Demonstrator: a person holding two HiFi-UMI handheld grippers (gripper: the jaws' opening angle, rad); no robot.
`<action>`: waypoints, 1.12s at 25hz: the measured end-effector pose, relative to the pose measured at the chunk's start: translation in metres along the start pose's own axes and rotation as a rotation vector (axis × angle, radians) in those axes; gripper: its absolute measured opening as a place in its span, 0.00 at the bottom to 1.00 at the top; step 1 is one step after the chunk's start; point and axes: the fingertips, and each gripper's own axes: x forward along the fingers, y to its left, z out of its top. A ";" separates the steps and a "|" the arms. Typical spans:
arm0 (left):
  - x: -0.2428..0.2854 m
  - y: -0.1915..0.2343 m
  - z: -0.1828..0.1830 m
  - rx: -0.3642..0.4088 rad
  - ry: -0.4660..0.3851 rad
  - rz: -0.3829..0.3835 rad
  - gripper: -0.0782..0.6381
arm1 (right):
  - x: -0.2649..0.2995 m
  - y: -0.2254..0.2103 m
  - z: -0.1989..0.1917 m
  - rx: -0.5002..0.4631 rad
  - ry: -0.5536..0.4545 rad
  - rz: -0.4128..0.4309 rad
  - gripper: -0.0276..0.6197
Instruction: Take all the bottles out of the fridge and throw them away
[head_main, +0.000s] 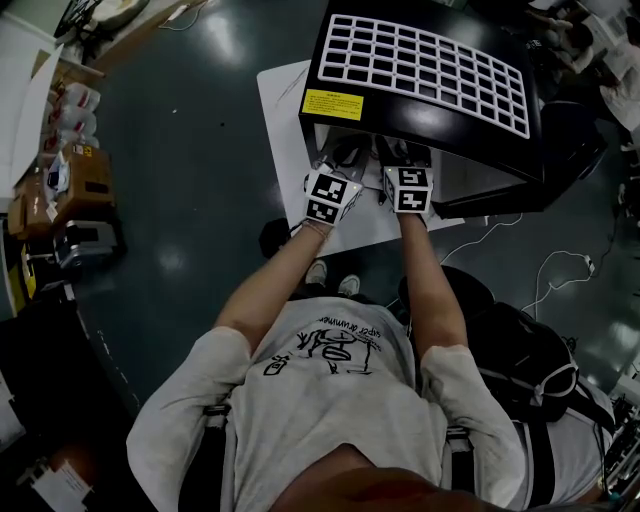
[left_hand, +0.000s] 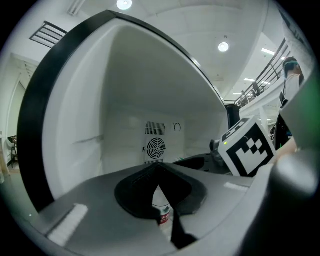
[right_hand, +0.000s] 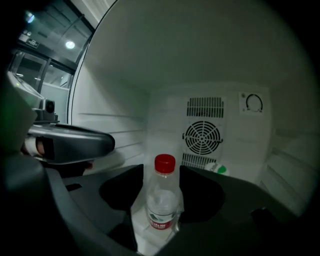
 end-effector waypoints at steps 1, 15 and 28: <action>0.001 0.001 -0.002 -0.002 0.009 0.001 0.12 | 0.002 -0.001 0.000 0.007 0.000 -0.003 0.35; 0.006 0.002 -0.007 0.005 0.035 -0.013 0.12 | 0.023 -0.006 0.000 0.029 0.004 -0.051 0.32; 0.000 0.000 -0.004 0.001 0.027 -0.020 0.12 | 0.006 -0.002 0.015 0.003 -0.031 -0.035 0.28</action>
